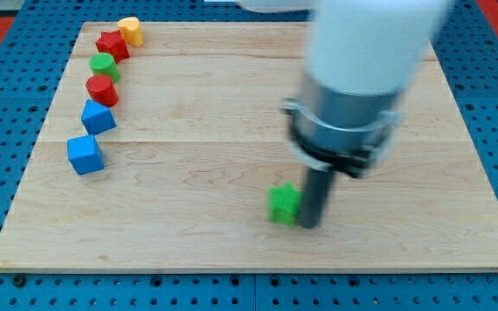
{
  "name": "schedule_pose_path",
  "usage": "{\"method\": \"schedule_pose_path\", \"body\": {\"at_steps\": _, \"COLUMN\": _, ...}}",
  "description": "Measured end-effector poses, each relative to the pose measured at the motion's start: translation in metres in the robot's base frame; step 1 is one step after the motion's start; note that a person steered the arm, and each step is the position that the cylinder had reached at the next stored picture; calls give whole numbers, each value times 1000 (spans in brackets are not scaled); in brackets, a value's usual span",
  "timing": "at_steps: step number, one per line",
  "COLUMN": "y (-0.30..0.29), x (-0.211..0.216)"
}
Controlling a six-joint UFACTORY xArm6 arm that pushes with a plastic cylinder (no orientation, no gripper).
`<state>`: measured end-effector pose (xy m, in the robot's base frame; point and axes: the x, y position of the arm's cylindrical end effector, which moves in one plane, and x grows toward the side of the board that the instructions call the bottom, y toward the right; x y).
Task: Push the green star bottom to the blue cube
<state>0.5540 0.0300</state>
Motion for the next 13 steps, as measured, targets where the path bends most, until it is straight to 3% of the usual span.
{"method": "schedule_pose_path", "body": {"at_steps": 1, "y": -59, "x": -36}}
{"method": "schedule_pose_path", "body": {"at_steps": 6, "y": -89, "x": -87}}
{"method": "schedule_pose_path", "body": {"at_steps": 8, "y": -178, "x": -70}}
{"method": "schedule_pose_path", "body": {"at_steps": 10, "y": -208, "x": -56}}
{"method": "schedule_pose_path", "body": {"at_steps": 11, "y": -207, "x": -49}}
{"method": "schedule_pose_path", "body": {"at_steps": 12, "y": -126, "x": -69}}
{"method": "schedule_pose_path", "body": {"at_steps": 13, "y": -18, "x": -136}}
